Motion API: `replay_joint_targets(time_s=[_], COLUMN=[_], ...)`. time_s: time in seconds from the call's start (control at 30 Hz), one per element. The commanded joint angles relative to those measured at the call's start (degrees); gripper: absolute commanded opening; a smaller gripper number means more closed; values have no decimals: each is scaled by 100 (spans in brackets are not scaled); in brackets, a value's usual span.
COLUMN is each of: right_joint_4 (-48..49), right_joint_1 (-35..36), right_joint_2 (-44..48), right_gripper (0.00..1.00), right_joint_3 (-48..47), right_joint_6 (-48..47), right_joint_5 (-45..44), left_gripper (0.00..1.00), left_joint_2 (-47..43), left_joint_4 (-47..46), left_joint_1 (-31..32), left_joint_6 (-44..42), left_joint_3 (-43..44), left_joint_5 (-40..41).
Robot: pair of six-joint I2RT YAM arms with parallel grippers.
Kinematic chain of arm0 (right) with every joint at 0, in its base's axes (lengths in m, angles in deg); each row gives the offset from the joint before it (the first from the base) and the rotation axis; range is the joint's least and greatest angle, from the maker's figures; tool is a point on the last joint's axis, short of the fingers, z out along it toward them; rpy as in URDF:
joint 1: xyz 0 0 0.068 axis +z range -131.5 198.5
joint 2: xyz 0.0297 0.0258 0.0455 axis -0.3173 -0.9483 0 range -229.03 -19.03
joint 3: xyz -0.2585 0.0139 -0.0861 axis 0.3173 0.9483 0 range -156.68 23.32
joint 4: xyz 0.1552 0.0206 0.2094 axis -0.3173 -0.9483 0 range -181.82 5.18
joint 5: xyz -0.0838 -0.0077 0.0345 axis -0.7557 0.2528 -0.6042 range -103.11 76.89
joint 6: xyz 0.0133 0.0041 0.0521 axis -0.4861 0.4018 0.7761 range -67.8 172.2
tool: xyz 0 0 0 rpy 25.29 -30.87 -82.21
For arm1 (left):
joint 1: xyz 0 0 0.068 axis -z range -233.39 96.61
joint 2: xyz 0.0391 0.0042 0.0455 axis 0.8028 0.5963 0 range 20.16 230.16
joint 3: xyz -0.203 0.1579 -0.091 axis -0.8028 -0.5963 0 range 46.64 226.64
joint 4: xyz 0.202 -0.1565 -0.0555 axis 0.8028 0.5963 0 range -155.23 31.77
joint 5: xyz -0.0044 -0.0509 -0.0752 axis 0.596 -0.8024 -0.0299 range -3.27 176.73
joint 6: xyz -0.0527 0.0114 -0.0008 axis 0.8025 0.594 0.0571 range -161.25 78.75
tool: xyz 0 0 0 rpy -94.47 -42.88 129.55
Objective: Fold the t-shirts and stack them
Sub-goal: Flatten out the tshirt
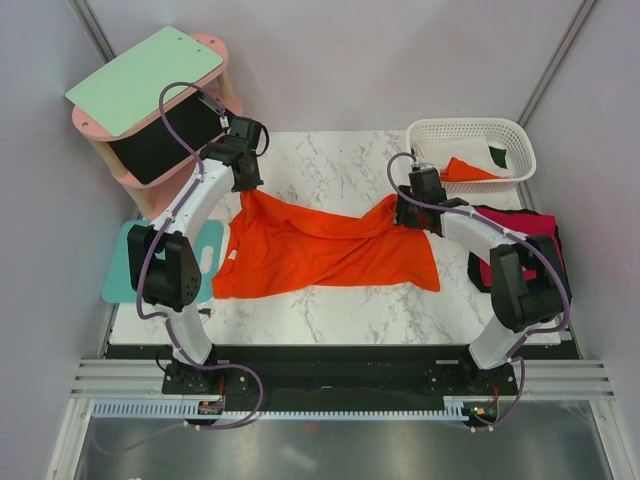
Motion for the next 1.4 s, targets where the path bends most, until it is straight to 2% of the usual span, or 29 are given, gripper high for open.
replay_joint_targets(time_s=[0.0,0.2,0.5,0.93,1.13,1.33,1.37], right_joint_4=[290,414,133,-43,351,1221,1501], right_joint_1=[-27,-27,-27,-27,-27,-18,-27], right_joint_2=[-284,-680,-294,-478,-829,-953,-944], right_gripper=[54,50,51,47,47,42,39], right_joint_3=[68,-47,-117,-214,-222,-12,23], right_joint_6=[134,169,134,46,63,116,133], right_joint_5=[270,174,-98,-731,-591,-213,-161], left_gripper=[2,2,2,2,2,2,2], left_joint_2=[-93,-22,21,109,136,153,154], left_joint_4=[-200,-201,-201,-209,-201,-201,-201], left_joint_1=[-2,-2,-2,-2,-10,-2,-2], left_joint_6=[12,4,-32,-49,-32,-76,-93], left_joint_3=[-22,4,21,57,57,92,92], left_joint_5=[-4,-31,-39,-101,-136,-110,-110])
